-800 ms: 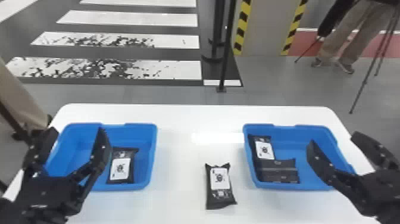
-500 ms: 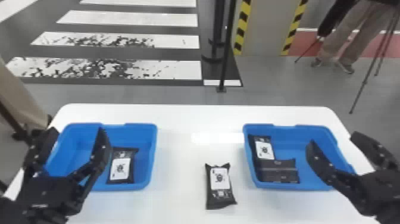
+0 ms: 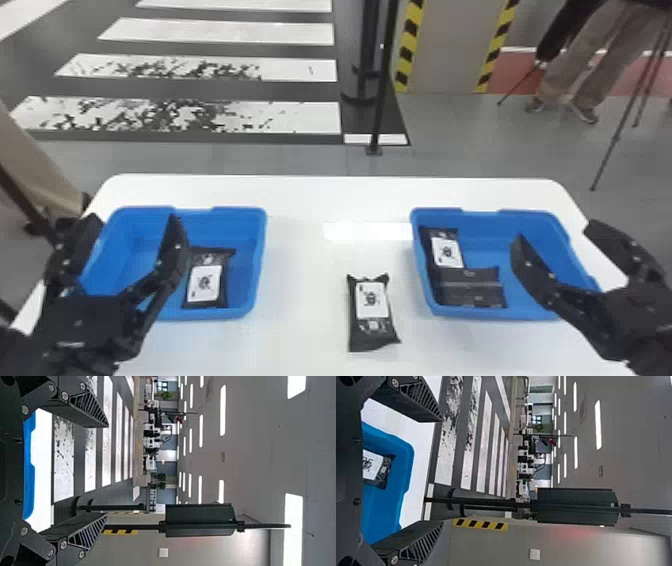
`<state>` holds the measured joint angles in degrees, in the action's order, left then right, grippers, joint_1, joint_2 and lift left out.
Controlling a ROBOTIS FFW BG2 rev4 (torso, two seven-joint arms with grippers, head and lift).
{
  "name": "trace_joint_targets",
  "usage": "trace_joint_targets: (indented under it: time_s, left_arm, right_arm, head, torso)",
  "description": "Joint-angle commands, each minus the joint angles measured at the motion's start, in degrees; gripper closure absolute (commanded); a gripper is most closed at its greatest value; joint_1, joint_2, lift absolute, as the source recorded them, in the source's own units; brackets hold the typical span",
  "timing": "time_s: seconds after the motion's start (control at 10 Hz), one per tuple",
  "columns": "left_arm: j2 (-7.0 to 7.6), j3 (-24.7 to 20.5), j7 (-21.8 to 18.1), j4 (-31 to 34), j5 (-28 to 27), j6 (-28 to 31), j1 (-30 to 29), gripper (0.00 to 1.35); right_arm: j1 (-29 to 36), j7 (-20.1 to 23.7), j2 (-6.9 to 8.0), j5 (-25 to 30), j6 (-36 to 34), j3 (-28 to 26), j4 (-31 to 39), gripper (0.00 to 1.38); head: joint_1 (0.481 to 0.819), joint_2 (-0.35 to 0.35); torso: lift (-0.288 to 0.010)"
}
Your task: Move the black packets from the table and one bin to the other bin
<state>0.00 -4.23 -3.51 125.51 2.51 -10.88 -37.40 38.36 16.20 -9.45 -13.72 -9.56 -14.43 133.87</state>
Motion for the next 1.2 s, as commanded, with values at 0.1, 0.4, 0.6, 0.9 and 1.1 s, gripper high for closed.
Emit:
trace_joint_targets:
  time_s: [0.1, 0.4, 0.6, 0.9, 1.1]
  left_arm:
    - [-0.15, 0.11, 0.0, -0.14, 0.0, -0.09, 0.14, 0.25]
    - [-0.15, 0.11, 0.0, -0.42, 0.12, -0.09, 0.28, 0.25]
    - [-0.15, 0.23, 0.0, -0.56, 0.23, -0.09, 0.42, 0.25]
    - [-0.15, 0.34, 0.0, -0.7, 0.23, -0.09, 0.56, 0.25]
    - [-0.15, 0.46, 0.0, -0.84, 0.23, -0.23, 0.84, 0.25]
  right_arm:
    - [-1.24, 0.85, -1.72, 0.35, -1.55, 4.03, -0.21, 0.09]
    - [-7.28, 8.33, -3.21, 4.58, -8.72, 6.09, -3.44, 0.09]
    - [-11.5, 12.9, -4.18, 8.01, -12.94, 8.14, -5.84, 0.09]
    - [-18.25, 16.85, -6.37, 12.92, -20.81, 15.23, -9.63, 0.09]
    - [-22.19, 18.7, -7.25, 13.49, -21.38, 18.54, -14.69, 0.1]
  head:
    - [0.695, -0.027]
    - [0.695, 0.041]
    - [0.695, 0.061]
    - [0.695, 0.101]
    - [0.695, 0.132]
  torso:
    - [-0.11]
    - [-0.11]
    - [-0.11]
    - [-0.11]
    - [-0.11]
